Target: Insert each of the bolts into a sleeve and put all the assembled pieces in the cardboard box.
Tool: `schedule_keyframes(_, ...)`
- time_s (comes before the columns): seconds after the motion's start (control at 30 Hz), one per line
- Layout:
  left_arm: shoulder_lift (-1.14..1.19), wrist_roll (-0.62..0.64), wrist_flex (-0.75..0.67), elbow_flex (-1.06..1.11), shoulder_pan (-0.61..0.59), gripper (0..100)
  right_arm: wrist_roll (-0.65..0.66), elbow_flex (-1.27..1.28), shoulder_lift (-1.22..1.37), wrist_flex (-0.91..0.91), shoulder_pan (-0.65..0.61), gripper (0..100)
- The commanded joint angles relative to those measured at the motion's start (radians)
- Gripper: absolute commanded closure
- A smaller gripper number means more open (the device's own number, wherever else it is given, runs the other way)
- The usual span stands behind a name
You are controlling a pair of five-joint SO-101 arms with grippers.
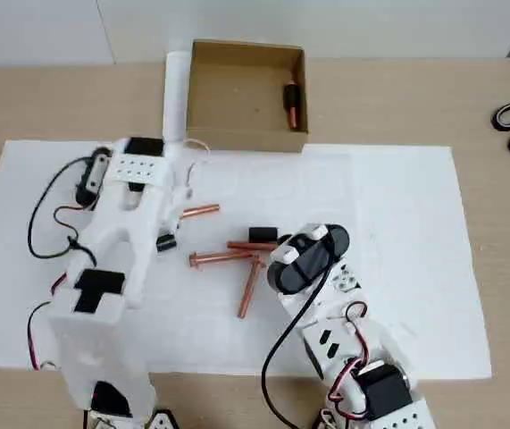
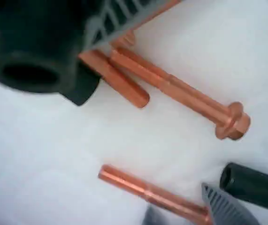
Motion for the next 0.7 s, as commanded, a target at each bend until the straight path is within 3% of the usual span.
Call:
schedule_keyframes(0.0, 0.018, 0.006, 0.003, -0.038, 0.003, 96, 0.011, -0.011, -0.019, 0.001, 0.012, 99.5)
schedule_keyframes(0.4, 0.028, 0.006, 0.005, -0.074, 0.008, 99, 0.011, -0.012, -0.019, -0.002, 0.012, 99.5)
schedule_keyframes(0.67, 0.028, 0.005, 0.17, -0.464, 0.008, 99, 0.011, -0.012, -0.019, -0.002, 0.012, 99.5)
